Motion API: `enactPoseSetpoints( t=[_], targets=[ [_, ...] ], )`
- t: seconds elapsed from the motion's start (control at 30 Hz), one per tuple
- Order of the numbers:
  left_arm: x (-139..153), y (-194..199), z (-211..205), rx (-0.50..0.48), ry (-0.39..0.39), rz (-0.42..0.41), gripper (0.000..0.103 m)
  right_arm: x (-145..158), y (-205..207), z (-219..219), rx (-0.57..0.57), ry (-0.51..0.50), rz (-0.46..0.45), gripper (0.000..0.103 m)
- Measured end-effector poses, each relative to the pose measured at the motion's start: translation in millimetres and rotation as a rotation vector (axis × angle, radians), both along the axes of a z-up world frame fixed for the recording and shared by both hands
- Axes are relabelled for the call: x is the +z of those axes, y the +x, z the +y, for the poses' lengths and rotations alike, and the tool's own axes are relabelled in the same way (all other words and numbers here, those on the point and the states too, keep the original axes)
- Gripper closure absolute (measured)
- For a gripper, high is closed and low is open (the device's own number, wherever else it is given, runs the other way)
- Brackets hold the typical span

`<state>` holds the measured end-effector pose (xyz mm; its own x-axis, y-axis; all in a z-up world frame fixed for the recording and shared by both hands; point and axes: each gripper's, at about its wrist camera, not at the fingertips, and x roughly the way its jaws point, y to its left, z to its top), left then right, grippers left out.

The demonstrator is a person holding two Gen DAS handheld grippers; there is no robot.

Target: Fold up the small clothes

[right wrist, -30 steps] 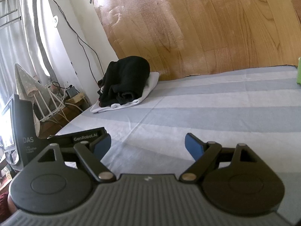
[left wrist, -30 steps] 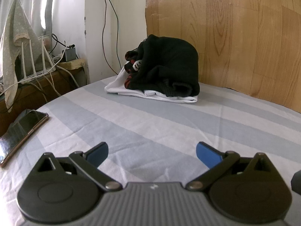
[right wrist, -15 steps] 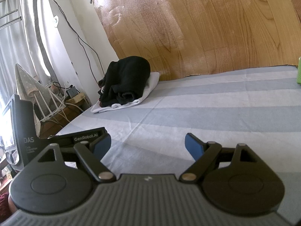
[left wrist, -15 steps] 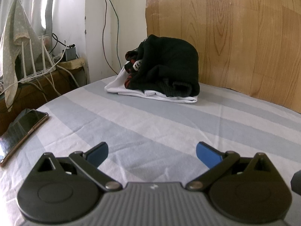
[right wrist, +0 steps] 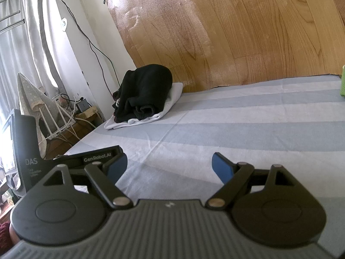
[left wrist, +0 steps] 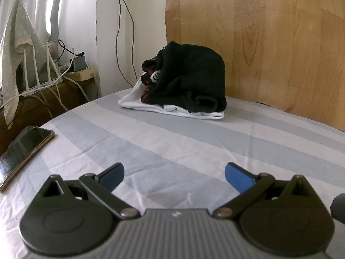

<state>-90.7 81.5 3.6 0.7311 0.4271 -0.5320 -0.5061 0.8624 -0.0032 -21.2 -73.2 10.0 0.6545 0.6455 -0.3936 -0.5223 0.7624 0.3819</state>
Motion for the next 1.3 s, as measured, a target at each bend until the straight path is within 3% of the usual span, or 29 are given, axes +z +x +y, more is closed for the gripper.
enactPoseSetpoints(
  t=[0.3, 0.57, 1.3],
  targets=[
    [1.9, -3.7, -1.4, -0.007, 0.004, -0.026, 0.000, 0.0, 0.3, -0.4, 0.001, 0.000, 0.000, 0.015],
    [3.5, -3.0, -10.1, -0.036, 0.062, -0.029, 0.000, 0.0, 0.4, -0.6, 0.002, 0.000, 0.001, 0.015],
    [3.1, -4.3, -2.5, -0.038, 0.020, -0.035, 0.000, -0.6, -0.7, 0.3, 0.000, 0.000, 0.005, 0.015]
  ],
)
